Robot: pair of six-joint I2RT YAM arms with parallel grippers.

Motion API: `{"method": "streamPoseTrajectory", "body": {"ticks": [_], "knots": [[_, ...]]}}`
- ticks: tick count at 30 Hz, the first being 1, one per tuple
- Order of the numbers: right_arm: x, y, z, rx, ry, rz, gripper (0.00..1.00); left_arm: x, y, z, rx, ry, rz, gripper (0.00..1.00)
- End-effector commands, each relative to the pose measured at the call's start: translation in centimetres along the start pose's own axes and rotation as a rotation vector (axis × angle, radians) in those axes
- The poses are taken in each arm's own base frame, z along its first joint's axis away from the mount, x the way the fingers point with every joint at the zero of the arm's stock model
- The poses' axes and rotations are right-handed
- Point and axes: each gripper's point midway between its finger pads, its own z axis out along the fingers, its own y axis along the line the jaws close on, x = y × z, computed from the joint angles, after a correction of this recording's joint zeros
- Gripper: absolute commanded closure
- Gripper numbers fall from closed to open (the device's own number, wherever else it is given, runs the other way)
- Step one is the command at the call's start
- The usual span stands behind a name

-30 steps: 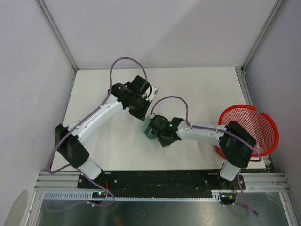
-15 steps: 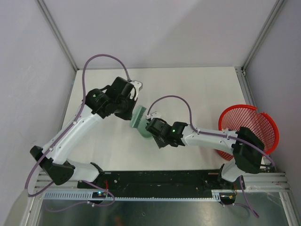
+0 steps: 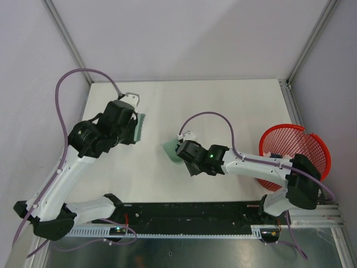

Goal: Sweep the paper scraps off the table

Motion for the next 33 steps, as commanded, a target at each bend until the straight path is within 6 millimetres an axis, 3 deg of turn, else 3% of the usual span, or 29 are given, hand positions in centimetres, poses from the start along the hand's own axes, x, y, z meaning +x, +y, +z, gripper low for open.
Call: {"method": "streamPoseTrajectory", "body": {"ticks": [1,17,24,33], "knots": [[-1.8,-0.5,-2.5,0.014,-0.057,0.061,1.0,0.7,2.7,0.3,-0.131,-0.036,-0.07,1.0],[-4.1,-3.9,-9.3,0.02,-0.118,0.235,1.0,7.4,3.4,6.4,-0.204,-0.002,-0.175,1.0],[-3.9,-7.3,-12.9,0.035,-0.169,0.345,1.0,7.6,2.9,7.3,-0.186,-0.004,-0.167,1.0],[-2.4,-11.2,-15.9,0.101,-0.205,0.442,1.0,7.8,2.5,7.6,-0.163,0.0,-0.166,1.0]]}}
